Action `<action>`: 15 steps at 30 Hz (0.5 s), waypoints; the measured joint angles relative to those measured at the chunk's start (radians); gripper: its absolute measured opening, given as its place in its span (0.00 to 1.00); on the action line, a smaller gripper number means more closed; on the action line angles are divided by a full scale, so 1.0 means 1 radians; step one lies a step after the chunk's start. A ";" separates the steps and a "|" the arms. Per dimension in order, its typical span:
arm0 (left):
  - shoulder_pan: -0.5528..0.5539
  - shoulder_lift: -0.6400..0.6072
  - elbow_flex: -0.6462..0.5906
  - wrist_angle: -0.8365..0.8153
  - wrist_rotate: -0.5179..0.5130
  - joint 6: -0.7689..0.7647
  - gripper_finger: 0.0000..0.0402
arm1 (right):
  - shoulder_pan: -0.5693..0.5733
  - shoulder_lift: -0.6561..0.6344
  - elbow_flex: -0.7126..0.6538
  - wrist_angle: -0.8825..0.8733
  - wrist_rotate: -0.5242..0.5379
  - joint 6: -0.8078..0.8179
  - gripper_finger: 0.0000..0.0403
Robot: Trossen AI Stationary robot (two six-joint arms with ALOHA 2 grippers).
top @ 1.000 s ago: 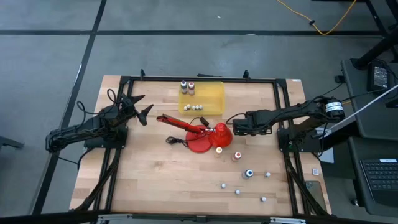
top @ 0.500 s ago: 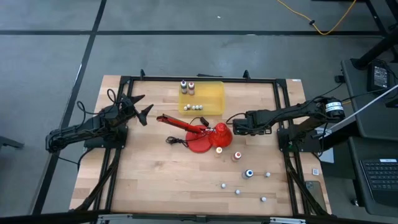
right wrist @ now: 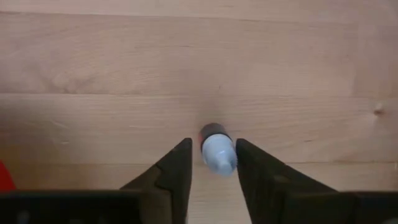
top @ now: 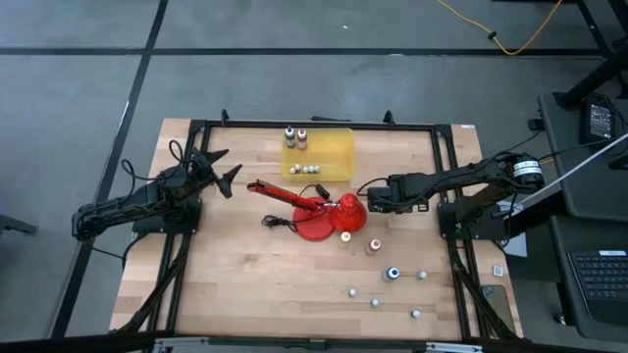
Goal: Pick & Place food coloring
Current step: Put the black food coloring bottle into the yellow bin
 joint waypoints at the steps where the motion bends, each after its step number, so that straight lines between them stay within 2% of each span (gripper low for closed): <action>1: 0.000 0.000 0.000 0.000 0.000 0.000 0.79 | 0.000 0.000 0.000 0.000 0.000 0.000 0.30; 9: 0.000 0.000 0.000 0.000 0.000 0.000 0.79 | 0.000 -0.001 0.000 -0.003 0.001 -0.023 0.19; 15: 0.000 0.000 0.000 0.000 0.000 0.000 0.79 | 0.000 -0.006 0.071 -0.142 0.000 -0.118 0.18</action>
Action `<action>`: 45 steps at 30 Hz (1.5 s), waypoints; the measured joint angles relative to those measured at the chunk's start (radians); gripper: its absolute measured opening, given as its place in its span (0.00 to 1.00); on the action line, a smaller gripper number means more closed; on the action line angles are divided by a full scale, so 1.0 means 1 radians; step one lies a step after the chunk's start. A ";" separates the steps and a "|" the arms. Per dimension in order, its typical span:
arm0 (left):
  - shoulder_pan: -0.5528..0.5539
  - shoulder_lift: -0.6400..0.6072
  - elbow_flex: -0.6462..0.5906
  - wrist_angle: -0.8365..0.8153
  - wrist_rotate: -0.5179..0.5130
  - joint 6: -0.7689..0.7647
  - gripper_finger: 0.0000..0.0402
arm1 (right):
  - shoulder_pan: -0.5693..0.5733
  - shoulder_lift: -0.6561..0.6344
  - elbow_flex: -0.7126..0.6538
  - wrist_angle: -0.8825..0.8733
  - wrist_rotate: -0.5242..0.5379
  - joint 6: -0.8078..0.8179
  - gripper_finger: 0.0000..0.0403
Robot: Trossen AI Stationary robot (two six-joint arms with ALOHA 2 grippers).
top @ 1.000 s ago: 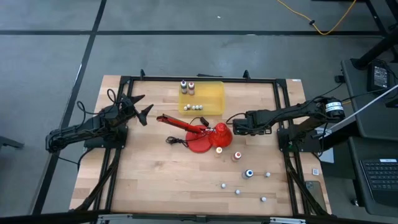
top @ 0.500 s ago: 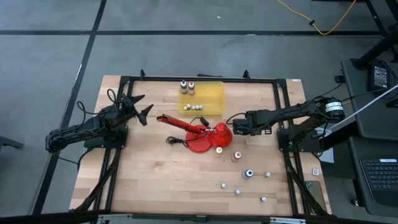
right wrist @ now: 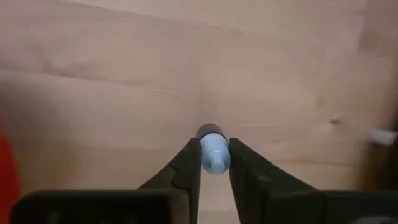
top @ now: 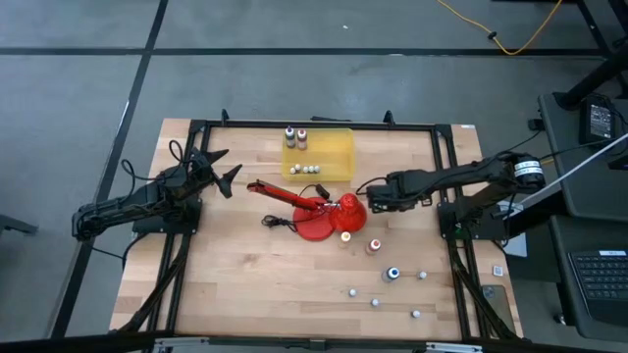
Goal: Pick & Place food coloring
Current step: Put the black food coloring bottle into the yellow bin
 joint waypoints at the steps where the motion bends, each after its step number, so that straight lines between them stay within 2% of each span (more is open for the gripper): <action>1: 0.000 0.000 0.000 0.000 0.000 0.000 0.79 | 0.000 -0.004 0.017 -0.029 0.003 -0.026 0.18; 11: 0.000 0.000 0.000 0.000 0.000 0.000 0.79 | -0.013 -0.029 0.200 -0.249 0.056 -0.289 0.17; 17: 0.000 0.000 0.000 0.000 0.000 0.000 0.79 | -0.019 -0.029 0.369 -0.371 0.107 -0.470 0.18; 21: 0.000 0.000 0.000 0.000 0.000 0.000 0.79 | -0.053 -0.029 0.497 -0.417 0.113 -0.584 0.16; 26: 0.000 0.000 0.000 0.000 0.000 0.000 0.79 | -0.124 -0.014 0.651 -0.437 0.113 -0.747 0.17; 36: 0.000 0.000 0.000 0.000 0.000 0.000 0.79 | -0.295 0.138 0.989 -0.484 0.109 -1.083 0.16; 45: 0.000 0.000 0.000 0.000 0.000 0.000 0.79 | -0.386 0.343 1.287 -0.481 0.026 -1.324 0.16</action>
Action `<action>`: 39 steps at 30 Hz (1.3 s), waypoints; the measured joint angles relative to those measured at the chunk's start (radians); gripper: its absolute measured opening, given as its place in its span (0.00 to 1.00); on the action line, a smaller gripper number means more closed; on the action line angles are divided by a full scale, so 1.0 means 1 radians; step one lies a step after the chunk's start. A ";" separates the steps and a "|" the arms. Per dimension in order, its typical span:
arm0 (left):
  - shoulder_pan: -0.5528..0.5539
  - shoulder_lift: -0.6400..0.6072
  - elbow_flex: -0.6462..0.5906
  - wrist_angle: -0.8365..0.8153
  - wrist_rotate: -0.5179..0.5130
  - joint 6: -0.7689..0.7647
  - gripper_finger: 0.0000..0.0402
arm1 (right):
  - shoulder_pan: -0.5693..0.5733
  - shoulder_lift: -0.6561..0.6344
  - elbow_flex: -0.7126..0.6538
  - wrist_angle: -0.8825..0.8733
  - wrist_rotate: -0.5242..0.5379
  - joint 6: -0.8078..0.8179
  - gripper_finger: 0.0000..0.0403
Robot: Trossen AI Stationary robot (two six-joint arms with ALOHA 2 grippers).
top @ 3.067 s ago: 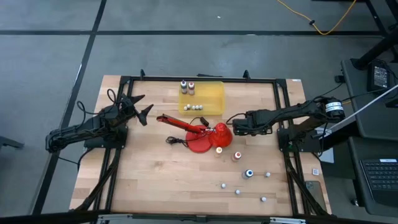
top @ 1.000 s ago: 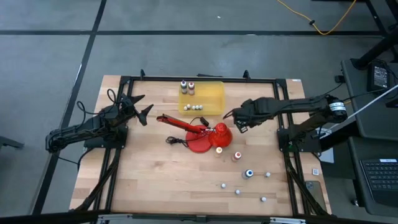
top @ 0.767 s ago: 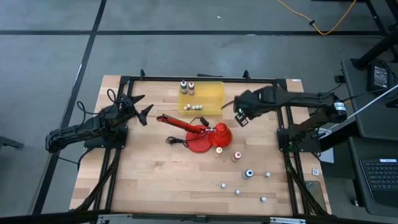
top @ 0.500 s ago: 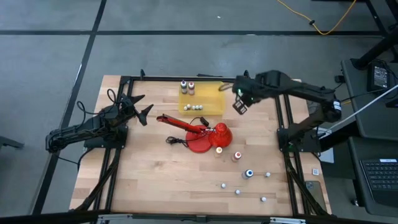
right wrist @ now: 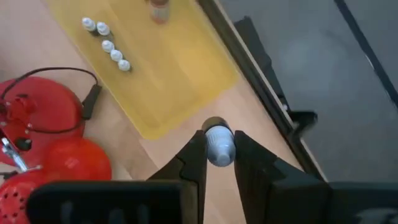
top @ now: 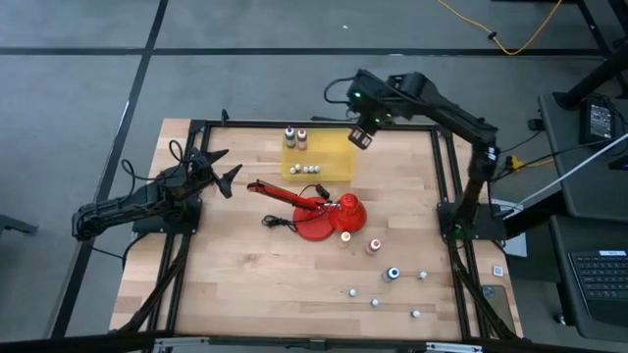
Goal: Pick & Place food coloring
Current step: Put the black food coloring bottle into the yellow bin
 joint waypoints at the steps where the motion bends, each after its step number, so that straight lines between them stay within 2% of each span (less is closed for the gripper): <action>1: 0.000 0.000 0.000 0.000 0.000 0.000 0.79 | -0.004 0.025 0.023 0.001 -0.013 -0.014 0.16; 6: 0.000 0.000 0.000 0.000 0.000 0.000 0.79 | -0.009 0.131 0.092 0.028 -0.068 -0.085 0.16; 13: 0.000 0.000 0.000 0.000 0.000 0.000 0.79 | -0.009 0.214 0.095 0.079 -0.114 -0.135 0.16; 27: 0.000 0.000 0.000 0.000 0.000 0.000 0.79 | 0.025 0.353 0.095 0.156 -0.126 -0.179 0.16; 39: 0.000 0.000 0.000 0.000 0.000 0.000 0.79 | 0.056 0.365 -0.091 0.315 -0.126 -0.185 0.16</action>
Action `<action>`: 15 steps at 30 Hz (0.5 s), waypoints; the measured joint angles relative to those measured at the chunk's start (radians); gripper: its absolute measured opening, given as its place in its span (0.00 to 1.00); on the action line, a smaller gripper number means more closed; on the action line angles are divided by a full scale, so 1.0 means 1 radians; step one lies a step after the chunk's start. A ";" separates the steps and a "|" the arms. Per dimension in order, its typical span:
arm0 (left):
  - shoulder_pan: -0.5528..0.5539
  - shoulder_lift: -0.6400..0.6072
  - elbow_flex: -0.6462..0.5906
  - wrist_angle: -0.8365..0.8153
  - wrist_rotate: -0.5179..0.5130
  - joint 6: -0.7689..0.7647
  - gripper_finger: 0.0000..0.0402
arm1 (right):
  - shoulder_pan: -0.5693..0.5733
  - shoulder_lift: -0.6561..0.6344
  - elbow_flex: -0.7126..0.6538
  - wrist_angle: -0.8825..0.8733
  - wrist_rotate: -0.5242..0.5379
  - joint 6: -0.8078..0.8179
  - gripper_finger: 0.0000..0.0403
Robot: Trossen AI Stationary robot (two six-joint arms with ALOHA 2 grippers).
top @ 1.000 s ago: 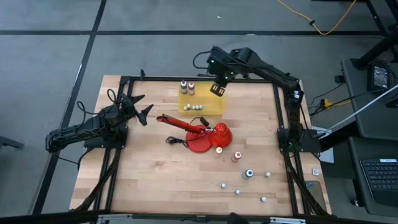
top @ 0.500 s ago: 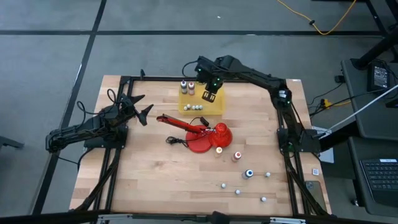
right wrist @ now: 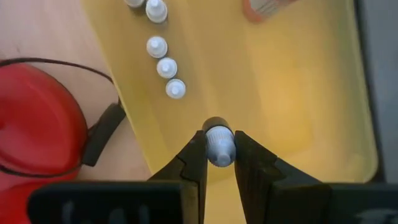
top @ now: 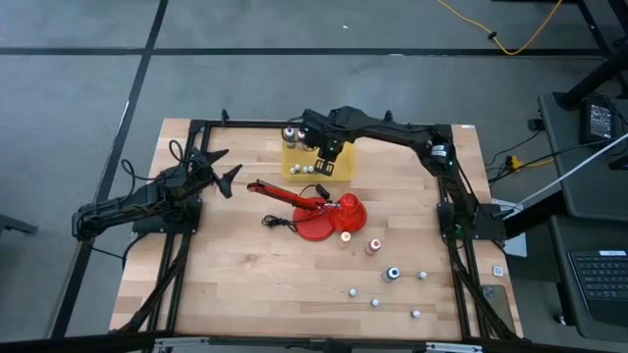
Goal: Pick & Place food coloring
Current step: Put the black food coloring bottle into the yellow bin
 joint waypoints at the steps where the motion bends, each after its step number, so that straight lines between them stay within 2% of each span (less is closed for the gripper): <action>1: 0.000 0.000 0.000 0.000 0.000 0.000 0.79 | 0.001 0.000 -0.016 0.009 -0.001 0.000 0.16; 15: 0.000 0.000 0.000 0.000 0.000 0.000 0.79 | 0.022 0.000 -0.176 0.182 -0.027 0.030 0.16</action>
